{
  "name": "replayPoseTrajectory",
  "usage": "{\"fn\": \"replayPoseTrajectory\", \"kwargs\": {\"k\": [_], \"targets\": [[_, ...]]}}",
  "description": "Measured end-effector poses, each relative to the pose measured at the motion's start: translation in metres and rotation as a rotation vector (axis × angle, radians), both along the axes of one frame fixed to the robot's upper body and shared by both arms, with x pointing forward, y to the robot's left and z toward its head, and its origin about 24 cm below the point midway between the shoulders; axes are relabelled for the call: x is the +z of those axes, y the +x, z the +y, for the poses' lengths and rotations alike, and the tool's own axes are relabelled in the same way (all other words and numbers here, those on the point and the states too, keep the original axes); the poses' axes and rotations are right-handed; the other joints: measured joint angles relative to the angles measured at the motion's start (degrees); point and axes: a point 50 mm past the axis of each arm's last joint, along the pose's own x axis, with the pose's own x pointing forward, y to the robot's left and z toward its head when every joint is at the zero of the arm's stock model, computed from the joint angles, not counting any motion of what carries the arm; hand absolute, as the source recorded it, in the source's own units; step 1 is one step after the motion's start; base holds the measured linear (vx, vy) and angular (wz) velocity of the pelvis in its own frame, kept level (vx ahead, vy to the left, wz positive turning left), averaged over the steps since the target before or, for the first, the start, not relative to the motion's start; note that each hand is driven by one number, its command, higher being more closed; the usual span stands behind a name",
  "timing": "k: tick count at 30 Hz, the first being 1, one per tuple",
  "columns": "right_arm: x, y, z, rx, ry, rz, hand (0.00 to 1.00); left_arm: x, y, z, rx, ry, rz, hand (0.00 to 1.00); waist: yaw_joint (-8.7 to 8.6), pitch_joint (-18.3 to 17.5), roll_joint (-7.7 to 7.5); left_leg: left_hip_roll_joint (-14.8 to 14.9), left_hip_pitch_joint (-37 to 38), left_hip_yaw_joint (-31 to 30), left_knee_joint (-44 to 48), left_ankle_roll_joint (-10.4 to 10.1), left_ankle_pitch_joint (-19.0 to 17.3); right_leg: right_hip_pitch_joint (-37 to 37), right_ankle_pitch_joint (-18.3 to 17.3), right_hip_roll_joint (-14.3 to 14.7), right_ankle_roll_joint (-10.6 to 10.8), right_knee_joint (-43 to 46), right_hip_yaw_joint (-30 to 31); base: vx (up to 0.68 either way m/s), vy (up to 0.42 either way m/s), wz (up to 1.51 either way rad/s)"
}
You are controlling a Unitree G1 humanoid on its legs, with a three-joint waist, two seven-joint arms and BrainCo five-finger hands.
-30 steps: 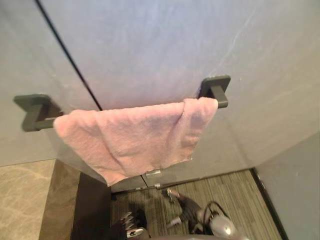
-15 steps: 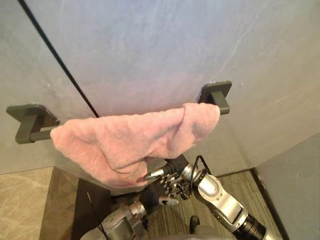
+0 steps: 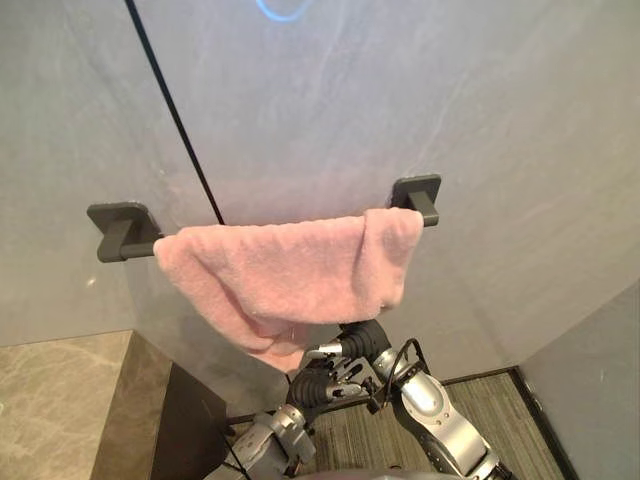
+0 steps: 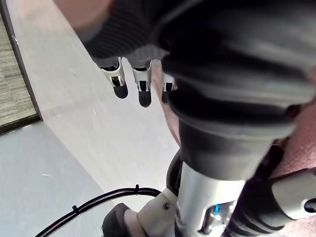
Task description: Organize washtable
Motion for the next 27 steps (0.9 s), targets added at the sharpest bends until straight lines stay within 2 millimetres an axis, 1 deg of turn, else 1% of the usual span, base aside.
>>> {"fn": "replayPoseTrajectory", "kwargs": {"k": [2, 3, 5, 6, 7, 8, 9, 10, 13, 15, 17, 21, 24, 27], "targets": [[-0.005, 0.001, -0.003, -0.016, -0.011, 0.019, 0.0, 0.001, 0.003, 0.002, 0.025, -0.006, -0.006, 0.0, 0.03, -0.18, -0.26, 0.0, -0.03, -0.05, 0.0, -0.08, 0.1, 0.01, 0.34, 0.01, 0.07, -0.06, -0.01, 0.0, 0.0, 0.0], [-0.011, -0.001, -0.007, -0.03, -0.019, 0.042, 0.0, 0.001, 0.004, 0.003, 0.035, -0.008, -0.008, 0.0, 0.08, -0.19, -0.29, -0.01, -0.09, -0.13, 0.0, 0.12, 0.26, -0.01, 0.39, 0.02, 0.01, -0.03, -0.02, 0.02, -0.002, 0.05], [-0.033, -0.005, -0.017, -0.087, -0.062, 0.122, 0.0, -0.008, 0.004, 0.015, 0.094, 0.054, 0.008, 0.0, 0.04, -0.23, -0.36, 0.0, -0.46, -0.44, 0.01, 0.05, 0.32, -0.27, 0.41, 0.06, -0.05, 0.08, -0.17, 0.02, -0.003, 0.06], [-0.041, -0.008, -0.021, -0.101, -0.08, 0.154, 0.0, -0.009, 0.003, 0.019, 0.118, 0.064, 0.007, 0.0, 0.03, -0.23, -0.36, 0.0, -0.6, -0.45, 0.0, 0.05, 0.32, -0.36, 0.41, 0.06, -0.05, -0.01, -0.19, 0.0, 0.0, 0.0], [-0.056, -0.017, -0.027, -0.121, -0.118, 0.221, 0.0, -0.009, 0.003, 0.025, 0.149, 0.084, 0.0, 0.0, 0.08, -0.23, -0.35, -0.02, -0.83, -0.44, 0.0, 0.04, 0.31, -0.41, 0.36, 0.06, 0.02, -0.34, -0.23, 0.0, 0.0, 0.0], [-0.063, -0.022, -0.031, -0.124, -0.144, 0.252, 0.0, -0.009, 0.003, 0.025, 0.157, 0.088, -0.003, 0.0, 0.12, -0.22, -0.36, -0.03, -0.87, -0.41, 0.0, 0.04, 0.3, -0.37, 0.28, 0.07, 0.02, -0.54, -0.24, 0.0, 0.0, 0.0], [-0.073, -0.029, -0.036, -0.117, -0.175, 0.295, 0.0, -0.01, 0.002, 0.031, 0.178, 0.106, -0.016, 0.0, 0.13, -0.19, -0.31, -0.02, -0.89, -0.37, -0.01, 0.04, 0.29, -0.36, 0.21, 0.08, 0.08, -0.67, -0.22, 0.0, 0.0, 0.0], [-0.078, -0.033, -0.039, -0.117, -0.188, 0.321, 0.0, -0.01, 0.001, 0.032, 0.174, 0.112, -0.021, 0.0, 0.1, -0.16, -0.26, 0.01, -0.89, -0.34, -0.01, 0.04, 0.29, -0.37, 0.2, 0.12, 0.09, -0.71, -0.21, 0.0, 0.0, 0.0], [-0.081, -0.039, -0.041, -0.116, -0.186, 0.345, 0.0, -0.014, -0.001, 0.033, 0.156, 0.136, -0.022, 0.0, -0.01, -0.16, -0.25, 0.06, -0.76, -0.13, -0.01, 0.03, 0.29, -0.37, 0.3, 0.18, 0.01, -0.71, -0.06, 0.01, 0.0, -0.04], [-0.084, -0.042, -0.045, -0.111, -0.226, 0.34, 0.0, -0.024, -0.004, 0.035, 0.143, 0.169, 0.0, 0.0, -0.02, -0.18, -0.3, 0.07, -0.65, 0.06, 0.0, 0.03, 0.29, -0.35, 0.41, 0.18, 0.05, -0.7, 0.04, 0.0, 0.001, -0.02], [-0.085, -0.043, -0.05, -0.105, -0.295, 0.32, 0.0, -0.034, -0.009, 0.042, 0.145, 0.209, 0.037, 0.0, 0.0, -0.14, -0.38, 0.12, -0.18, 0.93, 0.0, 0.01, 0.26, -0.2, 0.44, 0.21, 0.03, -0.66, 0.54, 0.0, 0.003, -0.09], [-0.084, -0.047, -0.052, -0.064, -0.315, 0.311, 0.0, -0.039, -0.019, 0.045, 0.103, 0.228, 0.052, 0.0, 0.08, -0.14, -0.55, 0.17, 0.6, 2.14, 0.01, -0.05, 0.05, -0.13, 0.31, 0.26, 0.04, -0.64, 1.68, -0.01, 0.01, -0.18], [-0.079, -0.049, -0.047, -0.026, -0.285, 0.296, 0.0, -0.041, -0.028, 0.042, 0.076, 0.226, 0.065, 0.0, 0.15, -0.15, -0.65, 0.39, 1.94, 4.12, 0.03, -0.15, -0.81, -0.16, 0.38, 0.53, 0.02, -0.56, 3.84, -0.02, 0.02, -0.37], [-0.071, -0.049, -0.036, 0.041, -0.228, 0.273, 0.0, -0.034, -0.029, 0.034, 0.05, 0.206, 0.036, 0.0, 0.18, -0.11, -0.88, 0.64, 3.38, 6.38, 0.07, -0.43, -1.41, -0.3, 0.65, 0.92, 0.1, -0.47, 6.38, -0.02, 0.014, -0.42]]}}
